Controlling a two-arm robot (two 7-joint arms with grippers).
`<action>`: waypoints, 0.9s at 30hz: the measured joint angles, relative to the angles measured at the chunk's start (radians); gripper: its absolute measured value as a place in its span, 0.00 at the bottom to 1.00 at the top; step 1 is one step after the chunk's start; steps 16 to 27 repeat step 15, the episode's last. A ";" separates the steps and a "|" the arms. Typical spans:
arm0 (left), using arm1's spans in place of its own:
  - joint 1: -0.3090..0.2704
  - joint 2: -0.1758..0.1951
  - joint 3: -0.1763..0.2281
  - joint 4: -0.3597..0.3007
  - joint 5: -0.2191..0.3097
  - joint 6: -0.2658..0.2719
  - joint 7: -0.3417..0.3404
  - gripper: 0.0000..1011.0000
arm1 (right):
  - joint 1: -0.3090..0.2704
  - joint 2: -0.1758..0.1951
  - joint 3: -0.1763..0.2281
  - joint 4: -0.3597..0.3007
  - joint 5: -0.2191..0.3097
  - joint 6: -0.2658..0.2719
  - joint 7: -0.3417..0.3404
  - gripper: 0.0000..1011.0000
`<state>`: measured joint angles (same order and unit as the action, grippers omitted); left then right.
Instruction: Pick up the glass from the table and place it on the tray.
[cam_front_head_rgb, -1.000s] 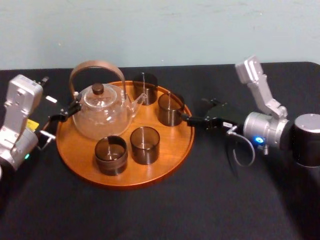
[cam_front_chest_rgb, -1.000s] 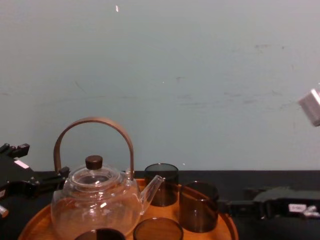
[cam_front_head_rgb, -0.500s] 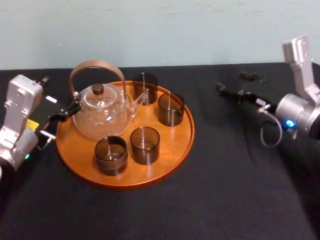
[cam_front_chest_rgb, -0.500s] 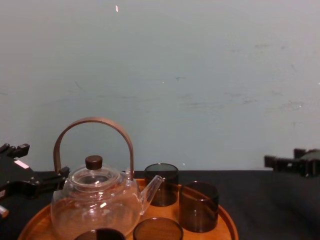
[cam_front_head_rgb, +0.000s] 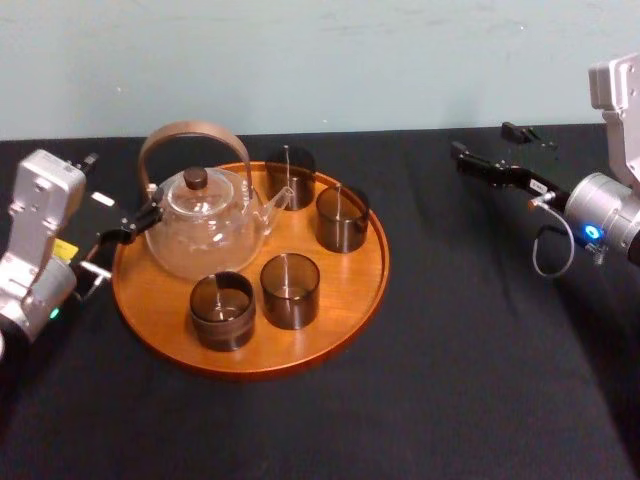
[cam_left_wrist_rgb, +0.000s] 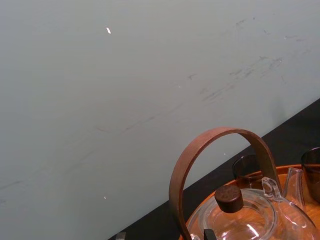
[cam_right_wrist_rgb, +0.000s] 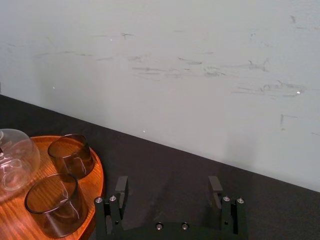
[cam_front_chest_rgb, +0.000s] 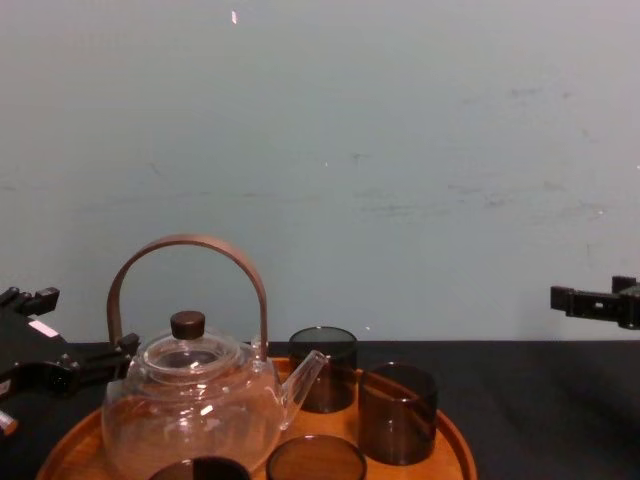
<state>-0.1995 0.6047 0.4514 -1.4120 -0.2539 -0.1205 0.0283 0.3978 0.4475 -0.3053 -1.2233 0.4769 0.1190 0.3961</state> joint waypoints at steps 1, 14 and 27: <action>0.000 0.000 0.000 0.000 0.000 0.000 0.000 1.00 | 0.000 0.000 -0.001 0.000 0.000 0.000 0.001 0.99; 0.000 0.000 0.000 0.000 0.000 0.000 0.000 1.00 | -0.001 0.001 -0.005 -0.001 0.000 0.002 0.006 0.99; 0.000 0.000 0.000 0.000 0.000 0.000 0.000 1.00 | -0.001 0.001 -0.006 -0.002 0.000 0.002 0.006 0.99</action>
